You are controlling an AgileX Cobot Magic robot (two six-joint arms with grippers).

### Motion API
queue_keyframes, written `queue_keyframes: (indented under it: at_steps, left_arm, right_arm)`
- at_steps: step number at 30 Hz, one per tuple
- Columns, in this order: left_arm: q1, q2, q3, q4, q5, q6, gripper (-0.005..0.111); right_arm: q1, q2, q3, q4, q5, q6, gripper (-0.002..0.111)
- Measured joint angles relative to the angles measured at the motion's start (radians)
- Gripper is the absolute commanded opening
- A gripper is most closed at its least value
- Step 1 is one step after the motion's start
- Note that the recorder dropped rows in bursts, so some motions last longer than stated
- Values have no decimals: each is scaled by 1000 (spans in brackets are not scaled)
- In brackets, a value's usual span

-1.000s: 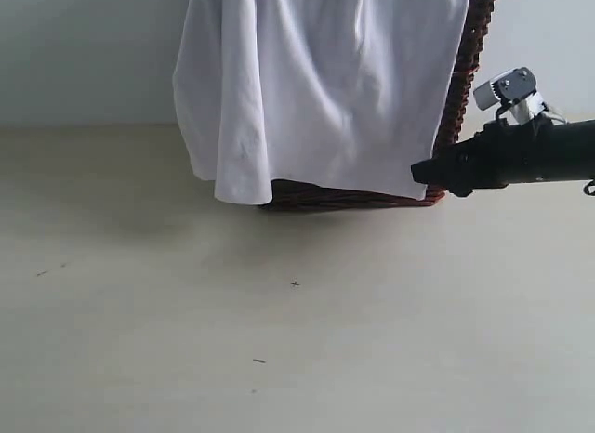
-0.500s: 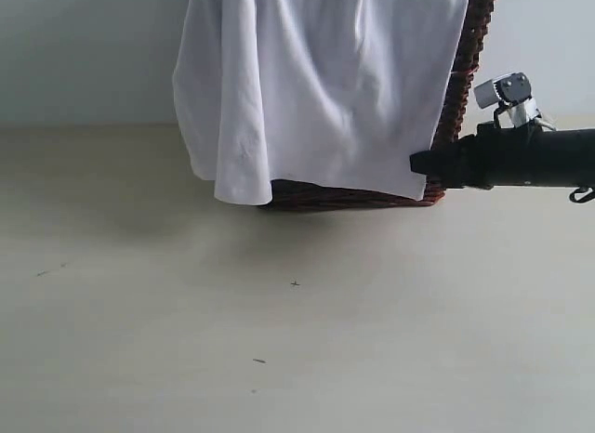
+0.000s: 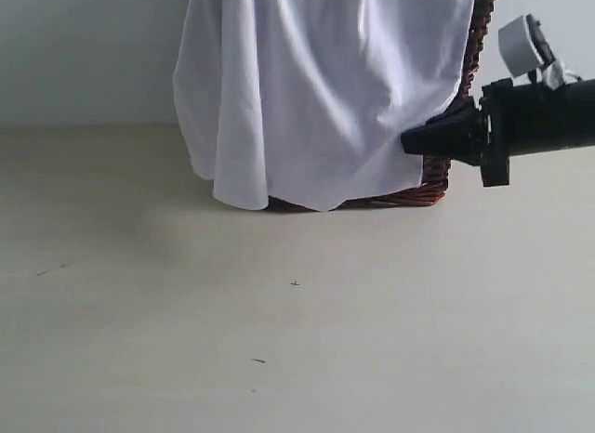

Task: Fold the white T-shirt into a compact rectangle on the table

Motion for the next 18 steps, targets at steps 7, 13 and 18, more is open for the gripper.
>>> queue_keyframes:
  at_steps: [7, 13, 18]
  left_arm:
    - [0, 0, 0, 0, 0, 0, 0]
    - [0, 0, 0, 0, 0, 0, 0]
    - [0, 0, 0, 0, 0, 0, 0]
  right_arm:
    - [0, -241, 0, 213, 9, -2, 0]
    - [0, -444, -93, 312, 13, -2, 0]
    - [0, -548, -174, 316, 10, -2, 0]
